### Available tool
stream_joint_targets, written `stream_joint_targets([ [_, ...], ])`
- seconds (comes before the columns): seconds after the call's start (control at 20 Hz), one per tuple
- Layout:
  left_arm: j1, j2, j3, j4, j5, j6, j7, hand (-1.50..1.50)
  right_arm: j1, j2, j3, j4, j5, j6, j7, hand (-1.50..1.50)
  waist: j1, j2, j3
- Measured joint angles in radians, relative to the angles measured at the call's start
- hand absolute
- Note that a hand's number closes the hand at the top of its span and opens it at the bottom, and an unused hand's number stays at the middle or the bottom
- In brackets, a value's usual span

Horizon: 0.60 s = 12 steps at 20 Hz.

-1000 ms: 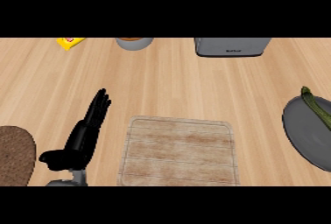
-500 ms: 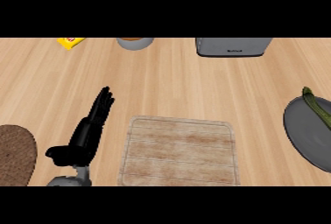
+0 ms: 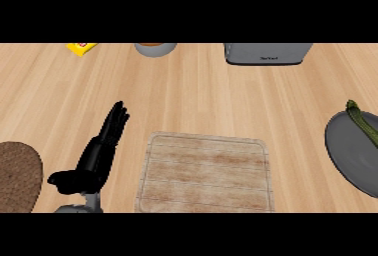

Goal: Pick the squash from the cutting board and place it in the pan

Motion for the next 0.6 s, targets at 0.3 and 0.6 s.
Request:
stream_joint_targets([
  [0.3,-0.007,-0.004,0.012,0.018,-0.006,-0.006,-0.012,0.0,0.019,0.017,-0.002,-0.01,0.041,-0.028,-0.002,-1.5,0.001,0.0,0.0],
  [0.6,0.011,-0.017,0.0,0.002,-0.016,-0.002,-0.016,0.0,0.013,0.032,-0.001,-0.02,0.094,-0.081,-0.023,-1.5,0.002,0.0,0.0],
])
